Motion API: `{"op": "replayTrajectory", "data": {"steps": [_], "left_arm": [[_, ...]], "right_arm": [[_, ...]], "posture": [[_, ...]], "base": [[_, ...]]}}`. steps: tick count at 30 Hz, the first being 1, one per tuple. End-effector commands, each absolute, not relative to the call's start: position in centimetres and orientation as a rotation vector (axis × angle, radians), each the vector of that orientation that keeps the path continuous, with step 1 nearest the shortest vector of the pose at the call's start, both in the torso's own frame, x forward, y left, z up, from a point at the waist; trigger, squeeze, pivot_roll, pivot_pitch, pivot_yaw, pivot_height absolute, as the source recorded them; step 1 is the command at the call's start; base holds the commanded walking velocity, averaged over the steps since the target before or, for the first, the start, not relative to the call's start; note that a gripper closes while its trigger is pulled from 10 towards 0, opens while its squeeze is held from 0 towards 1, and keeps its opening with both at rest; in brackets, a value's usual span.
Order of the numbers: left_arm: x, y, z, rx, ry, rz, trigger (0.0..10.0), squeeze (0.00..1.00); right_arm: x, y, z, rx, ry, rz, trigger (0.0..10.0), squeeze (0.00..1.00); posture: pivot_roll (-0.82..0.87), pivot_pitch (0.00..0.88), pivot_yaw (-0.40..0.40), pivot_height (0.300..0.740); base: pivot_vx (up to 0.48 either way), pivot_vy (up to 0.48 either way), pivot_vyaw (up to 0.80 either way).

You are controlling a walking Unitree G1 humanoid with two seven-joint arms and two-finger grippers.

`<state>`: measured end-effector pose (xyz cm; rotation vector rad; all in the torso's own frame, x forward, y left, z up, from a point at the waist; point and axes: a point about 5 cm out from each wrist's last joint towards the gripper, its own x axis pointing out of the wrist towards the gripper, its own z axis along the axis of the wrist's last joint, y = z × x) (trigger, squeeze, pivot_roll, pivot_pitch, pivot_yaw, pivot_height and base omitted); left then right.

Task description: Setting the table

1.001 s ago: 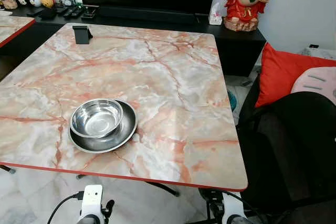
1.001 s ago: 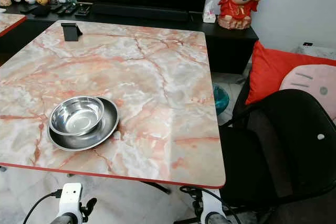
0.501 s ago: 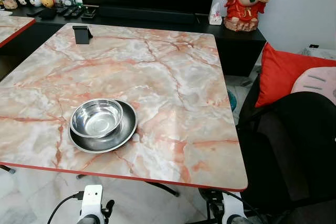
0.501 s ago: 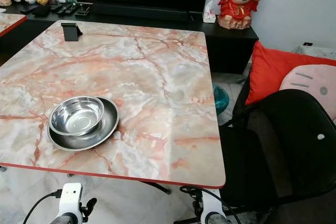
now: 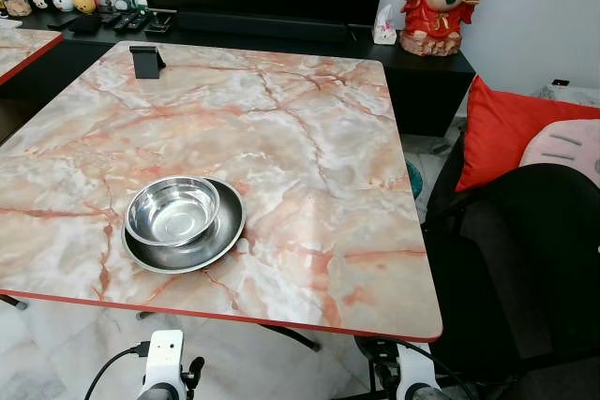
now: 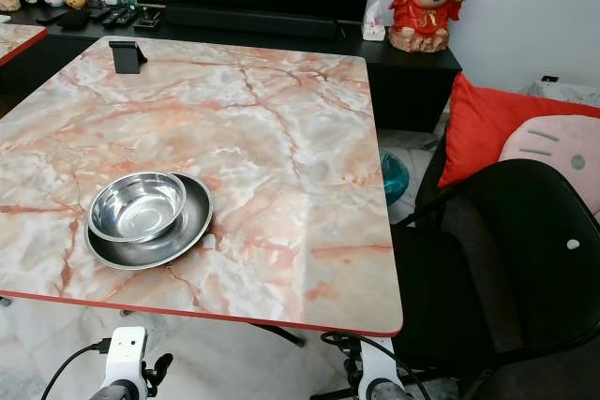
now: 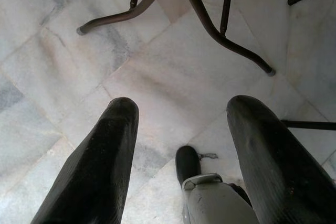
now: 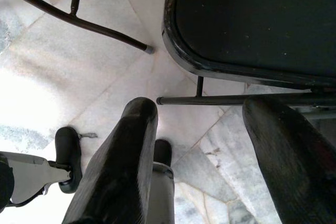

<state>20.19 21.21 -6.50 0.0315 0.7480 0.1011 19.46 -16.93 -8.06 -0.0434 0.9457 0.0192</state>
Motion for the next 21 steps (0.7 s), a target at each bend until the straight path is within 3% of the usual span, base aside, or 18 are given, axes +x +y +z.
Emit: {"op": "replayTrajectory", "data": {"steps": [1, 21], "left_arm": [[20.48, 22.10, -6.44, -0.013, 0.800, 0.117, 10.0, 0.00], [20.28, 22.85, -6.38, -0.009, 0.799, 0.145, 10.0, 0.00]], "right_arm": [[19.45, -19.21, -7.72, 0.153, 0.891, -0.090, 10.0, 0.00], [18.80, -18.69, -8.11, 0.213, 0.896, -0.111, 10.0, 0.00]], "posture": [[-0.09, 0.000, 0.034, 0.719], [-0.08, 0.000, 0.032, 0.719]], "base": [[0.000, 0.000, 0.00], [0.000, 0.000, 0.00]]}}
